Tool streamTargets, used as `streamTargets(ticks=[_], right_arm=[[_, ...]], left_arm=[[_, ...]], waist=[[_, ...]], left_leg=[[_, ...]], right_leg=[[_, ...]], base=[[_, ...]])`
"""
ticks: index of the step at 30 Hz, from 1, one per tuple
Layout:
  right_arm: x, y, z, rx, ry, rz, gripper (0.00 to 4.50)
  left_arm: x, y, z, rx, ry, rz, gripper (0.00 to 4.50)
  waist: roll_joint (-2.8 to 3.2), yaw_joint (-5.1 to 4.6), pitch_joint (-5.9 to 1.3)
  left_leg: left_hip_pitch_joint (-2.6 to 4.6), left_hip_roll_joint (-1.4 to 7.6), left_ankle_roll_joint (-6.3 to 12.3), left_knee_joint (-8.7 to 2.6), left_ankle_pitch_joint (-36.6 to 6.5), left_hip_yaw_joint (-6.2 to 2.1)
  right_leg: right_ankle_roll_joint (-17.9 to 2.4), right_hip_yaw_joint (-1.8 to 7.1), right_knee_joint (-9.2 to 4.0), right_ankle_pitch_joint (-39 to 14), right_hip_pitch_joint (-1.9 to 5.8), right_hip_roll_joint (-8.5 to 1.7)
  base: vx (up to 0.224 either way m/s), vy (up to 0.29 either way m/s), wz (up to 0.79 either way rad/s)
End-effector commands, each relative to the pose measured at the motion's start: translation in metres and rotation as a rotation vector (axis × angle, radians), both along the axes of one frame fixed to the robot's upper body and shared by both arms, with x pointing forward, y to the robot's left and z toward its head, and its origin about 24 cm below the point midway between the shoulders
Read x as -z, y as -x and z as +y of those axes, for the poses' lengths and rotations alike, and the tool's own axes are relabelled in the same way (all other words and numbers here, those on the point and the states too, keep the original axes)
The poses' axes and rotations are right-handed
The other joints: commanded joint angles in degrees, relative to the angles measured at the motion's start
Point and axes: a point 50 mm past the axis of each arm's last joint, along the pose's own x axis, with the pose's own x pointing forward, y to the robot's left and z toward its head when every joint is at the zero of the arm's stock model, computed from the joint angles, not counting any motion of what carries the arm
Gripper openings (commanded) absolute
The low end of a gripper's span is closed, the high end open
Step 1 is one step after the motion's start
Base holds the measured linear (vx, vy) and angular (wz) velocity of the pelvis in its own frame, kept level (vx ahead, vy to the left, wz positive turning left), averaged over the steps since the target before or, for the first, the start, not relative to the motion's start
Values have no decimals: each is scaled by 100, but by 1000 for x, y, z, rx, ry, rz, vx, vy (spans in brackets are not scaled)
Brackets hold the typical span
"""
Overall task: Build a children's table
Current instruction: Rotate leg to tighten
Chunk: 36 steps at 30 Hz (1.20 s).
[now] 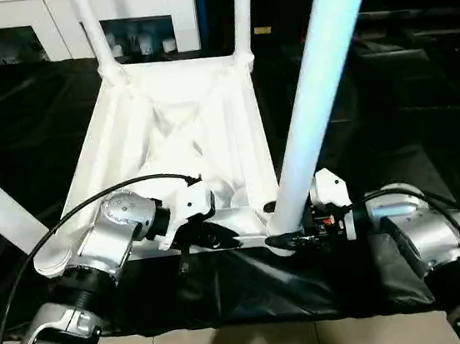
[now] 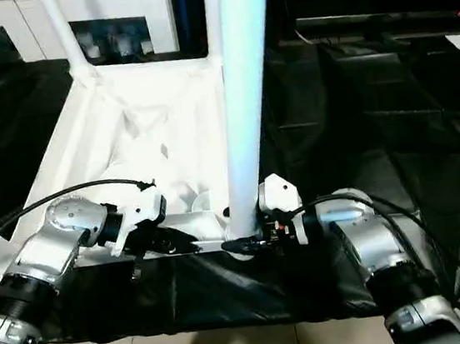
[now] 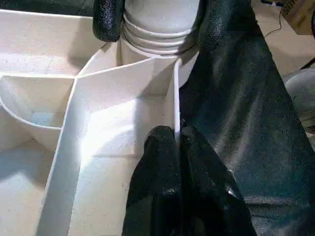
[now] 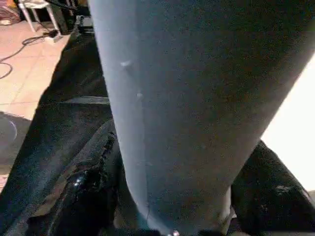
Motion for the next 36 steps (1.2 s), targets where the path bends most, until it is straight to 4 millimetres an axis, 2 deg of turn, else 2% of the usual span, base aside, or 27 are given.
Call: streamTargets(ticks=[1,5,6,8,9,10,11,12,13,14,15,18,19,20,23,24,25,26,27,28,29,30,31,32,34,36], right_arm=[[6,5,3,-48,1,50,266],[10,10,6,-8,-48,70,264],[14,11,11,94,-102,70,264],[15,11,12,131,-114,58,263],[21,8,15,266,-140,63,263],[24,7,16,317,-139,66,263],[26,6,19,380,-158,64,263],[30,5,21,446,-161,66,263],[32,4,23,484,-164,70,263],[34,2,27,565,-181,62,263],[35,1,30,619,-190,63,263],[36,-5,45,801,-240,78,262],[36,-6,49,835,-245,85,262],[37,-7,53,878,-248,91,262],[32,-10,73,960,-273,87,262],[28,-10,76,930,-280,51,317],[27,-10,76,926,-279,41,331],[26,-10,74,910,-295,35,331],[25,-10,71,900,-294,19,337],[24,-11,67,884,-286,-5,358],[22,-12,58,852,-260,-45,358],[22,-12,58,852,-260,-45,370],[23,-12,48,808,-237,-48,375],[23,-12,48,808,-237,-48,375],[21,-8,34,660,-192,-50,379],[21,-6,31,605,-177,-52,379]], left_arm=[[14,7,2,26,-22,77,0],[16,5,1,-17,-15,73,0],[18,1,-3,-87,-1,55,0],[18,0,-5,-109,6,53,0],[20,-1,-11,-163,18,34,0],[21,-2,-14,-182,22,27,0],[22,-2,-19,-201,28,21,0],[24,-3,-24,-226,36,12,0],[24,-3,-28,-241,41,6,0],[25,-3,-35,-260,50,2,0],[26,-2,-41,-276,58,-3,0],[28,0,-61,-319,87,-6,0],[28,0,-65,-329,92,-10,0],[28,0,-69,-340,97,-14,0],[29,3,-79,-347,102,-24,0],[29,4,-80,-340,102,-24,0],[29,5,-80,-339,102,-24,0],[29,5,-78,-336,102,-22,0],[30,5,-76,-334,99,-23,0],[30,5,-73,-331,95,-25,0],[30,5,-68,-322,91,-30,0],[30,5,-68,-322,91,-30,0],[29,5,-63,-301,93,-24,0],[29,5,-63,-301,93,-24,0],[27,7,-52,-252,85,-17,0],[26,7,-50,-234,86,-18,0]], waist=[[-60,9,-321],[-60,42,-317],[-57,54,-305],[-67,53,-301],[-62,35,-277],[-71,18,-258],[-62,-1,-220],[-55,-25,-215],[-61,-39,-212],[-61,-65,-224],[-39,-103,-206],[-50,-159,-201],[-46,-161,-200],[-29,-173,-201],[-7,-217,-208],[-6,-244,-213],[-3,-253,-221],[-3,-263,-217],[7,-258,-225],[-2,-249,-234],[-12,-249,-237],[-15,-246,-247],[-9,-233,-257],[-7,-217,-266],[-27,-190,-290],[-24,-172,-301]], left_leg=[[30,76,587,-278,-1077,85],[28,77,605,-274,-1049,88],[31,84,580,-287,-1133,86],[25,77,458,-311,-1275,72],[32,74,373,-342,-1482,60],[22,77,315,-361,-1579,54],[48,71,185,-391,-1908,32],[65,65,84,-401,-2115,12],[78,58,60,-405,-2198,-2],[67,48,36,-414,-2232,-29],[49,55,-3,-438,-2275,-34],[39,25,-42,-447,-2451,-69],[58,23,-34,-444,-2503,-76],[76,22,-23,-441,-2567,-75],[69,16,-23,-459,-2651,-76],[55,20,-11,-468,-2673,-80],[43,20,6,-471,-2664,-79],[34,22,35,-476,-2670,-72],[54,27,60,-464,-2672,-57],[52,32,82,-461,-2611,-46],[43,35,103,-460,-2564,-40],[25,36,123,-457,-2476,-38],[13,42,174,-444,-2297,-15],[17,47,233,-426,-2161,10],[12,54,379,-393,-1914,33],[18,53,483,-362,-1668,66]], right_leg=[[-1505,143,-286,-840,298,-157],[-1514,142,-285,-837,297,-157],[-1477,144,-303,-978,287,-160],[-1365,148,-331,-1327,285,-179],[-1269,148,-375,-1714,260,-181],[-1186,152,-398,-1920,254,-176],[-1014,146,-458,-2535,214,-186],[-847,151,-503,-2994,190,-204],[-775,145,-536,-3195,179,-214],[-662,138,-550,-3334,192,-213],[-607,140,-570,-3337,166,-202],[-408,112,-614,-3715,149,-206],[-385,107,-636,-3784,128,-211],[-366,109,-657,-3767,112,-202],[-381,110,-649,-3547,96,-176],[-406,106,-633,-3389,108,-170],[-418,104,-626,-3293,123,-164],[-434,104,-621,-3178,125,-155],[-477,122,-622,-3065,107,-158],[-533,133,-606,-2895,114,-156],[-561,136,-599,-2797,124,-154],[-592,136,-576,-2644,152,-146],[-695,153,-548,-2291,164,-143],[-817,165,-520,-1992,172,-139],[-991,160,-474,-1655,222,-139],[-1116,169,-454,-1348,220,-146]], base=[[0,0,0],[0,0,0],[0,0,0],[0,0,0],[0,0,0],[0,0,0],[0,0,0],[-56,9,-3],[0,0,0],[0,0,0],[0,0,0],[0,0,0],[0,0,0],[0,0,0],[0,0,0],[0,0,0],[0,0,0],[0,0,0],[0,0,0],[0,0,0],[0,0,0],[0,0,0],[0,0,0],[0,0,0],[0,0,0],[27,-11,3]])
